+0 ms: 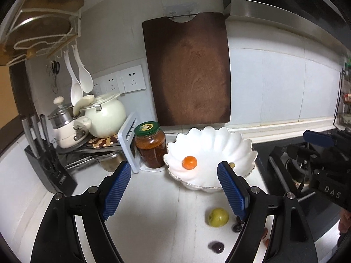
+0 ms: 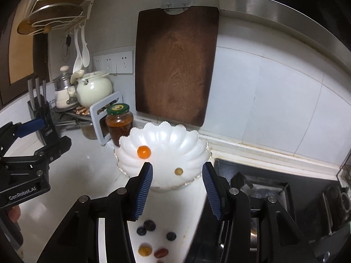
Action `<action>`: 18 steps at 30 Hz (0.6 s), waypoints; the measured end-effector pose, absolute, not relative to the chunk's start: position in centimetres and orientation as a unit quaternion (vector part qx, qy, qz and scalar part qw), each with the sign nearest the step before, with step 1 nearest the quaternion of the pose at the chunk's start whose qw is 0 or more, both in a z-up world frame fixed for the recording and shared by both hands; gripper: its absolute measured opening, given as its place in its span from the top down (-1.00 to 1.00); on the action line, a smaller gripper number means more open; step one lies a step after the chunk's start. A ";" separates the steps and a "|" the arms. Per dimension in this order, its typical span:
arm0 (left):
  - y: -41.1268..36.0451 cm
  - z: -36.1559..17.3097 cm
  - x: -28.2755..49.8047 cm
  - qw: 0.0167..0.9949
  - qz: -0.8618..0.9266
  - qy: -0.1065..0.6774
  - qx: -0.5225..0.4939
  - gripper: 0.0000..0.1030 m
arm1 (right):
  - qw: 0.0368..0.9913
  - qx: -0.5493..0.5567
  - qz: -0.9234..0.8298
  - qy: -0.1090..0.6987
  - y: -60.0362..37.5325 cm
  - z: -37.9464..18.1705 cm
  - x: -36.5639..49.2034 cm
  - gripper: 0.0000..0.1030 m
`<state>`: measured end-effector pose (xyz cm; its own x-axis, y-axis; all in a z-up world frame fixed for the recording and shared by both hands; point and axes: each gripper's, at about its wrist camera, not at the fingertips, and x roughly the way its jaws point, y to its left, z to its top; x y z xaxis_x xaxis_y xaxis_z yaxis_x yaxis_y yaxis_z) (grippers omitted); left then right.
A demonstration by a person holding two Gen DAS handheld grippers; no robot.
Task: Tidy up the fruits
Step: 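Withdraw both tools from the bowl back toward the remaining fruits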
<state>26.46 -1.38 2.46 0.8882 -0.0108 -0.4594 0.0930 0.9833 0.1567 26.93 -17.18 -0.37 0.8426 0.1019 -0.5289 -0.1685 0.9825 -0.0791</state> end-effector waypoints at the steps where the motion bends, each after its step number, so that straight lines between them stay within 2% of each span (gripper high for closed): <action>1: -1.5 2.3 26.0 0.968 -0.024 0.233 0.094 -0.58 | 0.958 -0.059 0.070 0.272 -17.3 -0.5 26.6 0.06; 18: -2.0 -1.4 22.8 0.958 -0.038 0.266 0.097 -0.60 | 0.947 -0.051 0.059 0.311 -18.2 -5.0 22.5 0.06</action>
<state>22.82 -2.04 -1.38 0.8556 -0.0214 -0.5171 0.1246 0.9783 0.1657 22.50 -18.21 -4.96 0.7996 0.0794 -0.5953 -0.1432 0.9878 -0.0606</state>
